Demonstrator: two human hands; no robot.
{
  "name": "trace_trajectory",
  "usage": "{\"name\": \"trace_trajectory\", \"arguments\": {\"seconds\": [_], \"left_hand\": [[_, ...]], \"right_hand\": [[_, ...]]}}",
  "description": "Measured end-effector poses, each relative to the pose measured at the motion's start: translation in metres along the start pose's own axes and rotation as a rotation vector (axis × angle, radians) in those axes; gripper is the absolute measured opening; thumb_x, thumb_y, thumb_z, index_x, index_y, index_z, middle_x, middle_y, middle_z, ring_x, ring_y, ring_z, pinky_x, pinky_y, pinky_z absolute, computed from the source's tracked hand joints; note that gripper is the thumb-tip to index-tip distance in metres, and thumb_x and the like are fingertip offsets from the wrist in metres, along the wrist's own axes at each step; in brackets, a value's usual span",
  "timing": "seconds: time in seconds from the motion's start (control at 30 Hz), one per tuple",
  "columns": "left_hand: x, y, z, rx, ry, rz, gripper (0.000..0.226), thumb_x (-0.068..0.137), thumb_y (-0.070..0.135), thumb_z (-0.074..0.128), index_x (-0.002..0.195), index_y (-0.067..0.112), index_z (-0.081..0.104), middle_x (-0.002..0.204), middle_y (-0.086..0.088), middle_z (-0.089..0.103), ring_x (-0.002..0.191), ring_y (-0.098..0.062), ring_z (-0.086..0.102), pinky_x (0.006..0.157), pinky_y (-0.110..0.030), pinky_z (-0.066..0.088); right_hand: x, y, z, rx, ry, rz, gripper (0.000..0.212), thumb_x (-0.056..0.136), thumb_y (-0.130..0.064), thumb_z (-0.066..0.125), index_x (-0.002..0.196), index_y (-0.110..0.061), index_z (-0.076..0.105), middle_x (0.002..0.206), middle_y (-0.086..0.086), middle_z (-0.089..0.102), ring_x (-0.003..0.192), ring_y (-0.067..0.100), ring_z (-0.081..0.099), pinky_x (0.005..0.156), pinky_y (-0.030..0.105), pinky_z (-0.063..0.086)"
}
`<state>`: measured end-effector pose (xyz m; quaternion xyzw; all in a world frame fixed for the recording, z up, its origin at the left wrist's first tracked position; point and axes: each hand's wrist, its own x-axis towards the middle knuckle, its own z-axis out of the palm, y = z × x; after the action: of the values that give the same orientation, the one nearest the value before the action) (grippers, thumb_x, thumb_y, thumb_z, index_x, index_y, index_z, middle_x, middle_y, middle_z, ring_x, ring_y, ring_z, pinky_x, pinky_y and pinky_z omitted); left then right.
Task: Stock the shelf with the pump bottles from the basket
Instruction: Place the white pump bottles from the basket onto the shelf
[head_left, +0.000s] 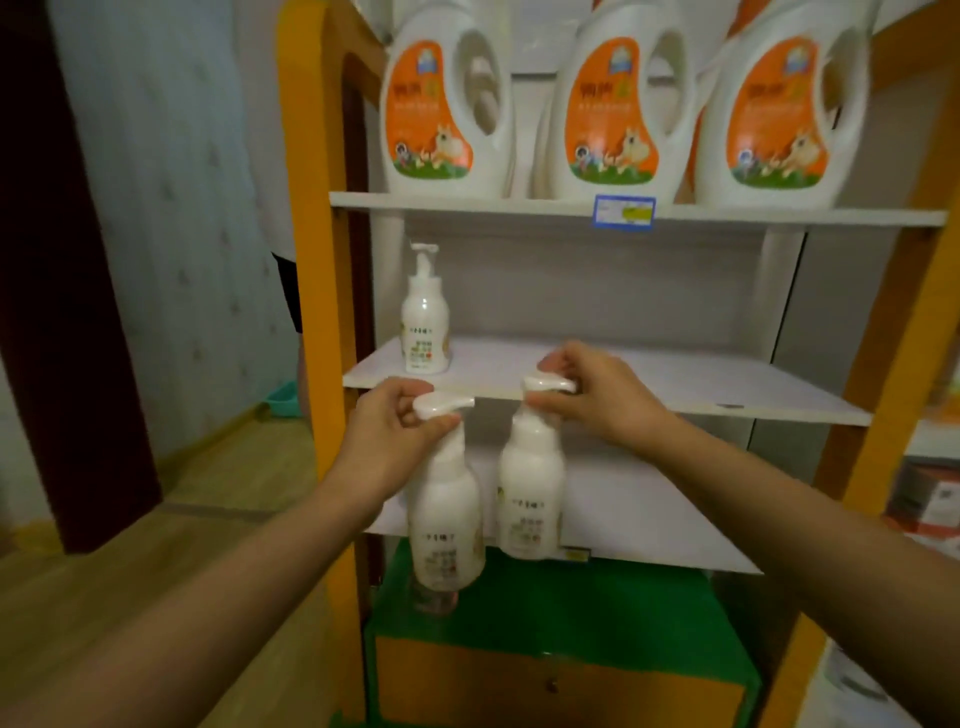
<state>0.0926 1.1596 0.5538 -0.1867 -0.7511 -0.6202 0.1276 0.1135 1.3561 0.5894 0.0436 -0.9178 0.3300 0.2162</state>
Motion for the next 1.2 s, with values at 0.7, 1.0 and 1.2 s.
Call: {"name": "trace_trajectory", "arguments": {"seconds": [0.7, 1.0, 1.2], "left_hand": [[0.15, 0.016, -0.027, 0.082, 0.091, 0.062, 0.048, 0.077, 0.013, 0.067, 0.121, 0.005, 0.05, 0.115, -0.013, 0.061, 0.103, -0.022, 0.059, 0.085, -0.03, 0.048], [0.159, 0.018, -0.02, 0.117, 0.061, 0.082, 0.041, 0.077, 0.015, 0.067, 0.114, 0.004, 0.054, 0.107, -0.013, 0.064, 0.101, -0.023, 0.061, 0.089, -0.034, 0.051], [0.15, 0.033, -0.01, 0.106, 0.017, 0.086, 0.047, 0.075, 0.017, 0.068, 0.118, 0.006, 0.053, 0.106, -0.007, 0.063, 0.098, -0.017, 0.061, 0.082, -0.027, 0.05]], "right_hand": [[0.202, -0.007, 0.015, -0.047, 0.256, -0.123, 0.035, 0.085, -0.021, 0.061, 0.113, -0.003, 0.053, 0.116, 0.019, 0.059, 0.104, 0.031, 0.057, 0.086, 0.035, 0.046], [0.224, 0.008, 0.02, -0.01, 0.095, -0.169, 0.034, 0.089, -0.021, 0.055, 0.118, -0.007, 0.047, 0.123, 0.019, 0.055, 0.106, 0.027, 0.054, 0.09, 0.037, 0.044], [0.166, 0.025, 0.032, -0.106, 0.342, -0.321, 0.04, 0.092, -0.017, 0.046, 0.132, -0.011, 0.042, 0.143, 0.011, 0.037, 0.131, 0.025, 0.036, 0.112, 0.039, 0.03]]}}
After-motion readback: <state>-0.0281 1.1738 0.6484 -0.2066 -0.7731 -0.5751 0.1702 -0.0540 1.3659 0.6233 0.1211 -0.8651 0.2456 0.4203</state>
